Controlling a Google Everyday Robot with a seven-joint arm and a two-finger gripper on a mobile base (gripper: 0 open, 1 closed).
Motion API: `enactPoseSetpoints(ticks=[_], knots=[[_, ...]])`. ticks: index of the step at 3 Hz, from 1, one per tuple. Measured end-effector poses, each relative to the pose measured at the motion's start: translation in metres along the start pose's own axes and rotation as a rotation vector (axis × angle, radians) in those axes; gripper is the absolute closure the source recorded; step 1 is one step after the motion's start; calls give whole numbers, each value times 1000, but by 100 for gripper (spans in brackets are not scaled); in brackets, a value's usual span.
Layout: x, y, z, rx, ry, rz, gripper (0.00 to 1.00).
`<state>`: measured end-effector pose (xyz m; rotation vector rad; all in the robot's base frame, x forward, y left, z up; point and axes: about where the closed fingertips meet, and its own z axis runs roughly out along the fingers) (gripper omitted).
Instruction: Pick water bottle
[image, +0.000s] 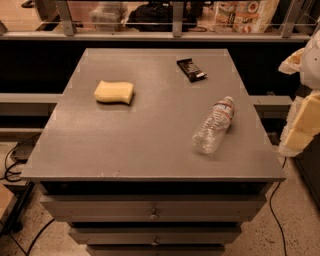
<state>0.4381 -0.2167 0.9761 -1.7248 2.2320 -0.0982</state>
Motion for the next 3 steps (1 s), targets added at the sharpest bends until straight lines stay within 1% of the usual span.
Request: enactPoseSetpoints(ticks=[1,2,3], knots=[[-2,-1,0,2,-5,9,0],[-21,-16,2,16,-60,97,0],[-54,-42,15,18,-130,219,0]])
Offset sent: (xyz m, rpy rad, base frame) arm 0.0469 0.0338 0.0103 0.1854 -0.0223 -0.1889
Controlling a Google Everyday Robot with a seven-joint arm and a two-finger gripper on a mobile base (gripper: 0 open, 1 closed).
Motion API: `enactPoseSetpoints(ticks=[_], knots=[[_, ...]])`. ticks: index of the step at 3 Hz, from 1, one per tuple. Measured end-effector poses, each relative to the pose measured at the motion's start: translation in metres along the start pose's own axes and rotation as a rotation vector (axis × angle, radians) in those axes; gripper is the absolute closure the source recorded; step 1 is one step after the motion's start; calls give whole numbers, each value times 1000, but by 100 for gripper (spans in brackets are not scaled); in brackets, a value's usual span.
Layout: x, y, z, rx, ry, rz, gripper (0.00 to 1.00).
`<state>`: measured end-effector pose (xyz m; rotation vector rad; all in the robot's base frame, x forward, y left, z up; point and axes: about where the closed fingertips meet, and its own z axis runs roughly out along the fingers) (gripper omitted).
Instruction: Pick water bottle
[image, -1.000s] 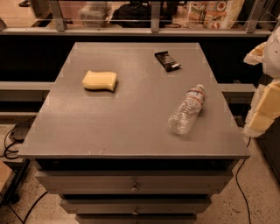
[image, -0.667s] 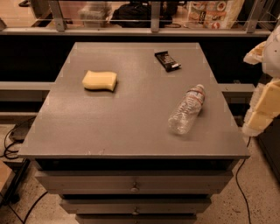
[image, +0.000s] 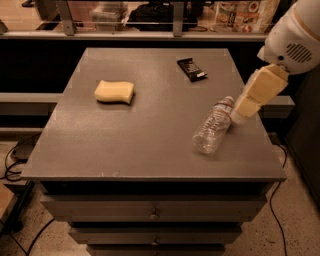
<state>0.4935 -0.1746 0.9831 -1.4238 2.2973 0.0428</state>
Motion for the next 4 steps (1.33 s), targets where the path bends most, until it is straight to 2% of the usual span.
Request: enactPoseSetpoints(ticks=[1,2,4], knots=[[-2,-3,6,-6,6,122,0],[7,-5,20,-33,56,180,0],[19,-3,81,-155,35,474,0]])
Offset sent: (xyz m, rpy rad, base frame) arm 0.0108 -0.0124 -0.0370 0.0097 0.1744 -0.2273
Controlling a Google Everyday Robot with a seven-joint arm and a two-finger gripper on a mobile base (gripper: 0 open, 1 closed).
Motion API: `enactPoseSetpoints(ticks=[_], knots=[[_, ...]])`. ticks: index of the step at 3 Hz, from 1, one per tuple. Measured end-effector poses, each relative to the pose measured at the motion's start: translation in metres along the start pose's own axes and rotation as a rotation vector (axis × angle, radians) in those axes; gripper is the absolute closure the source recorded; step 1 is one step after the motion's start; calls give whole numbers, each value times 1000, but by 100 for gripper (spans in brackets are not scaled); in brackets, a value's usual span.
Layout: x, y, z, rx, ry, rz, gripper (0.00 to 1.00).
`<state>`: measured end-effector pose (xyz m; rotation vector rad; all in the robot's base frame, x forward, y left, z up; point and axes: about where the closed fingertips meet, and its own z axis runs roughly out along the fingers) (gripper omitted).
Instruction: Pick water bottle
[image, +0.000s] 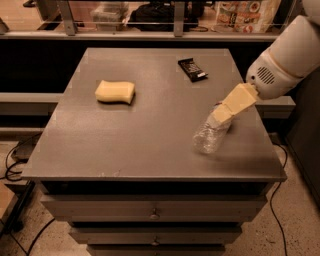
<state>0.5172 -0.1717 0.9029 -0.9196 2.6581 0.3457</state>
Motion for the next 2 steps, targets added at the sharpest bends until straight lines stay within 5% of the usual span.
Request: enactPoseSetpoints(ticks=[2], knots=[[-3,-5,63,-156,-32,230,4]])
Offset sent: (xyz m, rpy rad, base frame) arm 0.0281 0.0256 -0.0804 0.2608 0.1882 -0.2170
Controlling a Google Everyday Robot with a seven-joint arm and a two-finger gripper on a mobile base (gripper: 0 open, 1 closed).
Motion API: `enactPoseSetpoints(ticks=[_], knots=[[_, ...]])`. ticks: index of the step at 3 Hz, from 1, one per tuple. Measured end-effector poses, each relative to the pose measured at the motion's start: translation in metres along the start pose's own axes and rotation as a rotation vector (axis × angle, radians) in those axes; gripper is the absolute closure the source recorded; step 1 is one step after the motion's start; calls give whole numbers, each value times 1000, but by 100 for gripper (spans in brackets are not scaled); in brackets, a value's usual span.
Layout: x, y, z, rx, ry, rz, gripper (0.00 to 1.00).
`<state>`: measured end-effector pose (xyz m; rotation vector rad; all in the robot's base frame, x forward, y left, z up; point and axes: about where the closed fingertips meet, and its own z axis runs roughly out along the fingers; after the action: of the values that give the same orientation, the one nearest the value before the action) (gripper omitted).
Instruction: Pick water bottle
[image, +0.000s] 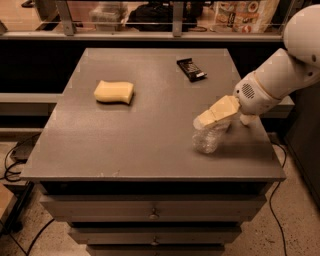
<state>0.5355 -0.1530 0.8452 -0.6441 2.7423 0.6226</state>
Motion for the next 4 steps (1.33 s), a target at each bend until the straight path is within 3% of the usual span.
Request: enactPoseSetpoints(ticks=[1,2,3,4], knots=[[-4,0,12,-28,4,32,34],[-6,2,7,-28,4,32,57],[-14,7,16,-8,15,19,80],[-27,10,5,15,3,-36,100]])
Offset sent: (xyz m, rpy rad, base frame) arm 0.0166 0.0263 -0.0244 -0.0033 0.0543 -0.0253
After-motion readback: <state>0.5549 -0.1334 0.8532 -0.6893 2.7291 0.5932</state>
